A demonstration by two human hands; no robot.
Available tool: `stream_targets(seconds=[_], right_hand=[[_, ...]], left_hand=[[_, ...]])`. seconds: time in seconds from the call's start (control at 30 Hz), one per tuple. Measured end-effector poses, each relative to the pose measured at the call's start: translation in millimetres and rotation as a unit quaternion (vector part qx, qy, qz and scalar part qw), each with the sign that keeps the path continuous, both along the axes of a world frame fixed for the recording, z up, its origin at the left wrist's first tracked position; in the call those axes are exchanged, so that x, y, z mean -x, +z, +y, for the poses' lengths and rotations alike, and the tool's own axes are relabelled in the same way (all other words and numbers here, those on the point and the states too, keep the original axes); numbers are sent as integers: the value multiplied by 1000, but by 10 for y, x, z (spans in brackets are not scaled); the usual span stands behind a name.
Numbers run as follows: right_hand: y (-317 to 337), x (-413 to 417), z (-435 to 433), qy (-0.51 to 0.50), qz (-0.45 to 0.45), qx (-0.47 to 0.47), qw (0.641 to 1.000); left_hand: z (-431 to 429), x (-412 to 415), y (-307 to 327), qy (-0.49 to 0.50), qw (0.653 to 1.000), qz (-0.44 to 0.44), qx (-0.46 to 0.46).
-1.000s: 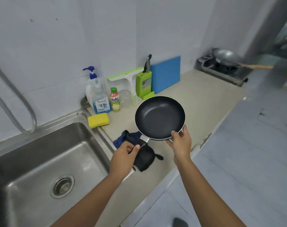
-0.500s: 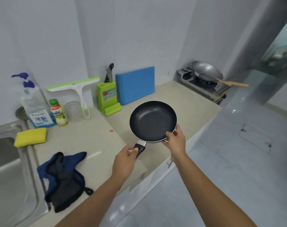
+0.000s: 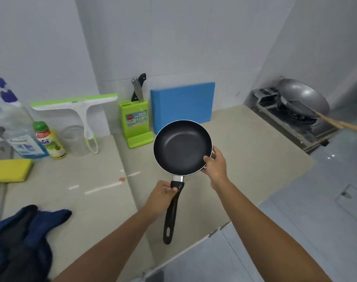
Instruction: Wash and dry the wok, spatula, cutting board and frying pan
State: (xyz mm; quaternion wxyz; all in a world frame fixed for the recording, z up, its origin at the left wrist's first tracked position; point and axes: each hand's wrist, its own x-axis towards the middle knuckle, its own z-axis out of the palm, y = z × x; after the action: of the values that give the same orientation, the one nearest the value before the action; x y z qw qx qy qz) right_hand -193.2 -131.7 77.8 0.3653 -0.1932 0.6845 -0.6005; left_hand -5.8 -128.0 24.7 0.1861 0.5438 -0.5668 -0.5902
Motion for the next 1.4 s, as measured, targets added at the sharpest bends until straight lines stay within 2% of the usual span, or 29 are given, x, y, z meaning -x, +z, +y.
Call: stream_targets(seconds=[0.07, 0.17, 0.43, 0.63, 0.93, 1.17, 1.3, 1.33, 1.4], right_hand=[[-107, 133, -211, 23, -1, -12, 1000], [-299, 344, -527, 68, 4, -27, 997], [-958, 855, -1457, 218, 51, -111, 968], [-1345, 1052, -1925, 298, 70, -141, 941], [-1551, 1105, -2185, 323, 50, -159, 932], [-1491, 1116, -2189, 348, 98, -169, 917], [-1338, 1102, -2153, 360, 76, -162, 915], [-1302, 1103, -2153, 367, 80, -163, 912], [-1197, 1089, -2166, 375, 144, -177, 898]], left_hand=[[-133, 116, 8, 15, 996, 45, -70], [-281, 301, -58, 42, 990, 64, -120], [-639, 926, -456, 184, 969, 29, -160], [-848, 1212, -617, 239, 956, 5, -173], [-1007, 1339, -696, 260, 947, -8, -187], [-999, 1421, -723, 276, 943, -30, -183], [-1017, 1380, -666, 285, 940, -28, -186], [-1019, 1364, -654, 278, 942, -28, -188], [-1048, 1308, -623, 236, 955, -86, -161]])
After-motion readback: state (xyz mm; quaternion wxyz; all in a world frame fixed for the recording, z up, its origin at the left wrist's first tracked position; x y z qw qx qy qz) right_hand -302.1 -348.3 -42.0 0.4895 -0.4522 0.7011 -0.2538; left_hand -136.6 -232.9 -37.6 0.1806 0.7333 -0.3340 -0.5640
